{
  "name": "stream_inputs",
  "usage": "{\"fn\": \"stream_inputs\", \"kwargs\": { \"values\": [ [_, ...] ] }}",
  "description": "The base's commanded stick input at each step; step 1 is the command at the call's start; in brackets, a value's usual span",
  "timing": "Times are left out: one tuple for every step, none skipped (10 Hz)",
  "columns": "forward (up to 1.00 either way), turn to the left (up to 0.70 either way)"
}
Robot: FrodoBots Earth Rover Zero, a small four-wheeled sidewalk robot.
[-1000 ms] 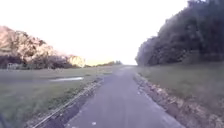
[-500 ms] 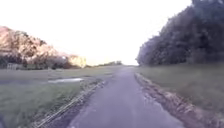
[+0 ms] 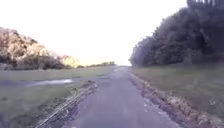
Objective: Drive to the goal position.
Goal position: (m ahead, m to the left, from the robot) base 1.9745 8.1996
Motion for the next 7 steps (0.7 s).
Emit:
{"fn": "stream_inputs", "kwargs": {
  "values": [
    [0.70,0.00],
    [0.70,0.00],
    [0.70,0.00],
    [0.70,0.00],
    [0.70,0.00],
    [0.70,0.00],
    [0.70,0.00]
  ]
}}
